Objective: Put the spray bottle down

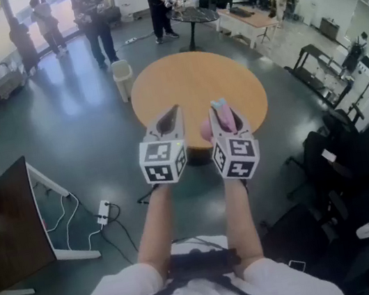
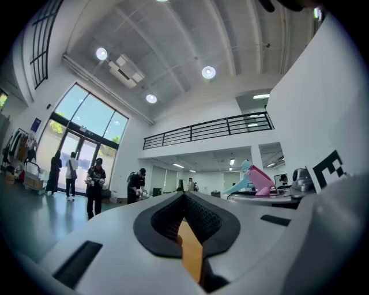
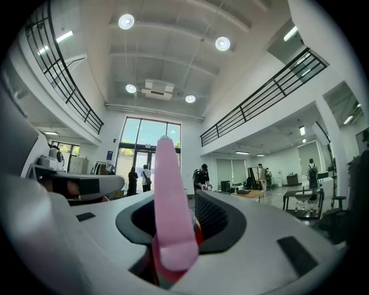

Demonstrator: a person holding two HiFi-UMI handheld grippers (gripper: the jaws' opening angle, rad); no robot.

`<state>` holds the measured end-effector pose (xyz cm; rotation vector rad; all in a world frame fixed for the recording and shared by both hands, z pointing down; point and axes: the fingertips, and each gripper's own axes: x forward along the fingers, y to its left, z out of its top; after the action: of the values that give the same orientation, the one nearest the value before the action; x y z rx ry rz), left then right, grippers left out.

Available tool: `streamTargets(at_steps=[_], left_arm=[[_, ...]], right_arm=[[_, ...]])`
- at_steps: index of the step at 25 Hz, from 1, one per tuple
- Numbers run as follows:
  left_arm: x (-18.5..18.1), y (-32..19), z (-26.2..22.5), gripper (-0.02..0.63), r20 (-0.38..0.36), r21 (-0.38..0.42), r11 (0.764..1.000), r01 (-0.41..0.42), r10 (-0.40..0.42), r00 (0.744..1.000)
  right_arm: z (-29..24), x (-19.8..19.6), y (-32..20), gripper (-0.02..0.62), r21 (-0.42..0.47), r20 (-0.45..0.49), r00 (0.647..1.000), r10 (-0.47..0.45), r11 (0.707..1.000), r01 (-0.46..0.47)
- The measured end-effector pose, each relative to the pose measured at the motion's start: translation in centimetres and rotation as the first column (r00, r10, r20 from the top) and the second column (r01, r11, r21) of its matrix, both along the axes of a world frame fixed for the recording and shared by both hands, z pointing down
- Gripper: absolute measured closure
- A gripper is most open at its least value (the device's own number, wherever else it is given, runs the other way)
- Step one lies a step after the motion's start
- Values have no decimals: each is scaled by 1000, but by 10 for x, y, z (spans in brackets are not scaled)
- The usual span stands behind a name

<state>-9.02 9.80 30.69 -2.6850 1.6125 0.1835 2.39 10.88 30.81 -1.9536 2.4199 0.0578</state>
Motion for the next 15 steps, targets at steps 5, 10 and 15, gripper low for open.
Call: streamTargets(at_steps=[5, 10, 15], left_arm=[[4, -2, 6, 604, 6, -17, 1000, 11, -11, 1000], [16, -1, 14, 604, 23, -29, 999, 18, -18, 1000], [29, -1, 24, 604, 42, -42, 998, 40, -38, 998]], right_arm=[[5, 2, 0, 419, -12, 9, 1000, -11, 1000, 11], [11, 13, -1, 419, -33, 16, 1000, -12, 999, 12], [18, 12, 4, 416, -62, 32, 998, -52, 997, 54]])
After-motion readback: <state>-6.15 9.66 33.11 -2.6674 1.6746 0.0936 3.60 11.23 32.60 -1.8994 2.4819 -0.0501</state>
